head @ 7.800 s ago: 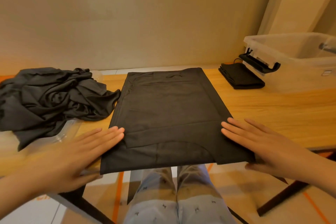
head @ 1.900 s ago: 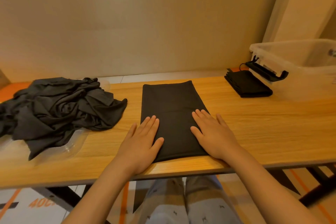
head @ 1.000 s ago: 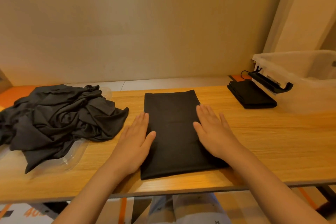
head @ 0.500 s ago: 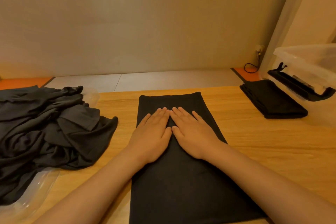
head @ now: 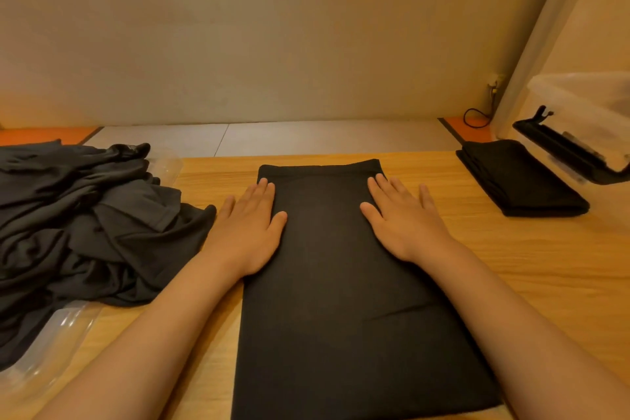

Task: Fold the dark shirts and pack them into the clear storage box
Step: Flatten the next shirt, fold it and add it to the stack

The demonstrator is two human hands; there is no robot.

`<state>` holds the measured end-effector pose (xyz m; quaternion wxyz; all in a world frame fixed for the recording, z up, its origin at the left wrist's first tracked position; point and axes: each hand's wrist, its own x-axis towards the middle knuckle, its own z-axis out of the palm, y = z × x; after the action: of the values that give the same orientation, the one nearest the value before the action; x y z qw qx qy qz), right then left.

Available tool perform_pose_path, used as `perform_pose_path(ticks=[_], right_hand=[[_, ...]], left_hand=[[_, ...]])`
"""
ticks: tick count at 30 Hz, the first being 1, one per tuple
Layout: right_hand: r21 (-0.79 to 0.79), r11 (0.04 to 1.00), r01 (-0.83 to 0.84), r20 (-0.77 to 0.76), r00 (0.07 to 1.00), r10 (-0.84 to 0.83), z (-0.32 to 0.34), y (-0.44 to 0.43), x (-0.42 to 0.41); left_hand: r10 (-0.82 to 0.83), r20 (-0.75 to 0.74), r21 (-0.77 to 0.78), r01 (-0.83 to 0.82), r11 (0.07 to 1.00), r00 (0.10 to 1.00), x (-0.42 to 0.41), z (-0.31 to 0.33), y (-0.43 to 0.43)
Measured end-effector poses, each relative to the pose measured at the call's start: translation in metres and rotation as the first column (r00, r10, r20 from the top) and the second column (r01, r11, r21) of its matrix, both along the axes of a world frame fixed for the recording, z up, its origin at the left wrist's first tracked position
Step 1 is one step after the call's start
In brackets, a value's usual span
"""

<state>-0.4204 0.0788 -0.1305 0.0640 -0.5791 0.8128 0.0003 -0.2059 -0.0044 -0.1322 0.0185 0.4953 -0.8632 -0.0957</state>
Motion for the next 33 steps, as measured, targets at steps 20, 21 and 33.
perform_pose_path(ticks=[20,21,33], right_hand=[[-0.358,0.877,-0.322,-0.027,0.942,0.335,0.019,-0.051,0.026],[-0.328,0.891,-0.314,0.015,0.941,0.337,0.012,-0.052,0.023],[-0.106,0.951,-0.290,0.053,0.953,0.297,-0.003,-0.065,0.003]], left_hand=[[-0.203,-0.355,-0.264,0.110,0.958,0.912,-0.054,0.018,-0.014],[-0.203,-0.357,-0.232,0.124,0.965,0.912,-0.053,0.012,-0.017],[-0.221,-0.011,-0.053,0.220,0.974,0.975,-0.046,-0.002,-0.037]])
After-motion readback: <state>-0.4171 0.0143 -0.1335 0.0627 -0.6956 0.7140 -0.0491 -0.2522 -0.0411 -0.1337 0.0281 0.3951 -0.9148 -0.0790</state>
